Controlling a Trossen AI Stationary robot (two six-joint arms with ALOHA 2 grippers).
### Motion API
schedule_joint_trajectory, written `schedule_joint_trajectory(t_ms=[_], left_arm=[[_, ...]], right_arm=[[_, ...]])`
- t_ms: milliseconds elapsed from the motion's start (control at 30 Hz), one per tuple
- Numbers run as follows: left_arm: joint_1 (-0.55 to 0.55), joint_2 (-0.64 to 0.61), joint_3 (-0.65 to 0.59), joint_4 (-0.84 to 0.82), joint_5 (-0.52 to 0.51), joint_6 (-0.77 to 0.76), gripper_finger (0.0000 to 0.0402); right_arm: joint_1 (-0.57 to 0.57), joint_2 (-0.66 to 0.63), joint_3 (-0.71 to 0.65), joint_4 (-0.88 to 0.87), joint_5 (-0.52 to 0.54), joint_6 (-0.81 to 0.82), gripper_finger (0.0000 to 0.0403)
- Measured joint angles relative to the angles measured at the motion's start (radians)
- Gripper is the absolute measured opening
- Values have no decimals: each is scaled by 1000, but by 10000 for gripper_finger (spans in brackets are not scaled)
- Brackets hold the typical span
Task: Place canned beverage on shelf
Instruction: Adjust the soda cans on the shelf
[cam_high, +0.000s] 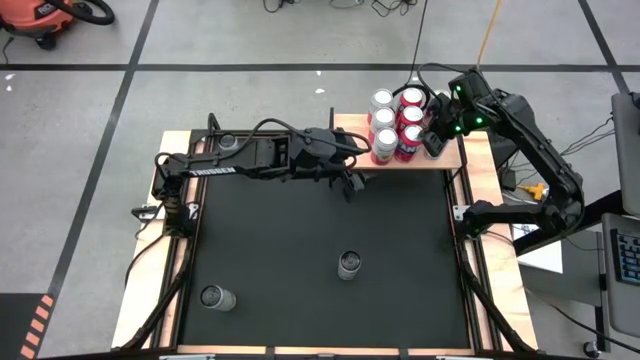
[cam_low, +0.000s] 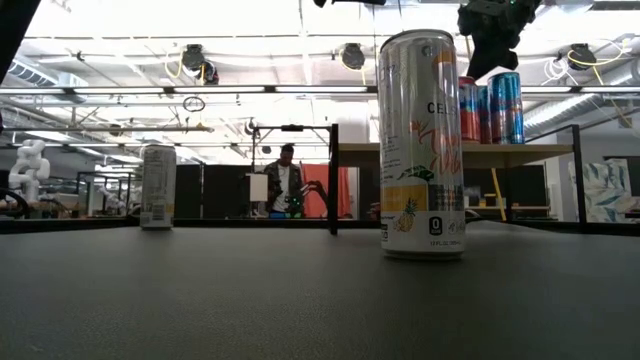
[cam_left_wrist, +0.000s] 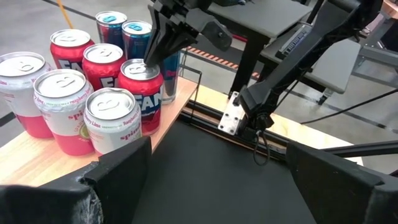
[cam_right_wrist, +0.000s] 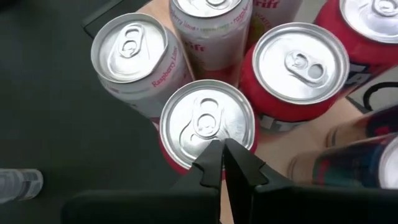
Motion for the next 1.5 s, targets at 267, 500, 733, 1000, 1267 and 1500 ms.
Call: schedule_joint_trajectory(t_ms=[267,500,733,1000,1267,1500], left_arm=[[-8,0,0,0,0,0,375],[-7,0,0,-9,0,0,375],[-7,0,0,-45,0,0,375],[-7,0,0,-44,-3,0,375],[-9,0,0,-44,0,-1,375],[-18,0,0,-53,1,-53,375]], right_arm=[[0,0,-1,0,4,-2,0],[0,-27,6,0,-9,26,0],[18,-86,45,42,-131,152,0],[139,-96,45,148,-126,264,0],[239,-26,45,206,20,333,0],[243,-19,46,209,55,395,0]])
